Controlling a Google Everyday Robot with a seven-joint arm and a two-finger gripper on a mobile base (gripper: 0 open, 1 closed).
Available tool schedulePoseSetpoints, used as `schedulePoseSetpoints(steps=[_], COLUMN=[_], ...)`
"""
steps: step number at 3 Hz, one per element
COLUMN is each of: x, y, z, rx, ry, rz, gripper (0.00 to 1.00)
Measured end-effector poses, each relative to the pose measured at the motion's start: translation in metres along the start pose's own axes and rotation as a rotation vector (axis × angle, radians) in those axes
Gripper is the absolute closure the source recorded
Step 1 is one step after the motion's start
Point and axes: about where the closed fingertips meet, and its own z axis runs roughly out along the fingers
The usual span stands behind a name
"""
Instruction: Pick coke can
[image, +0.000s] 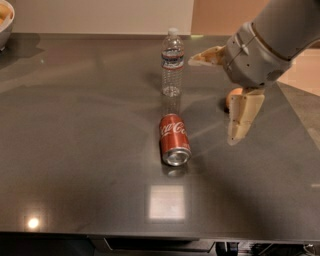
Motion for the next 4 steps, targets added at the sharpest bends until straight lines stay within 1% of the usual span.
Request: schedulePoseSetpoints(steps=[1,2,3,4], x=[-0.022,-0.034,-0.036,-0.036], y=[0.001,0.002,0.004,0.01], z=[0.021,0.046,0.071,0.089], rx=[-0.043,-0.101,-0.161,-0.237], ry=[-0.012,0.003,0.04,0.065], rz=[-0.178,-0.33,-0.478,-0.635], gripper=[0.0,0.0,0.0,0.0])
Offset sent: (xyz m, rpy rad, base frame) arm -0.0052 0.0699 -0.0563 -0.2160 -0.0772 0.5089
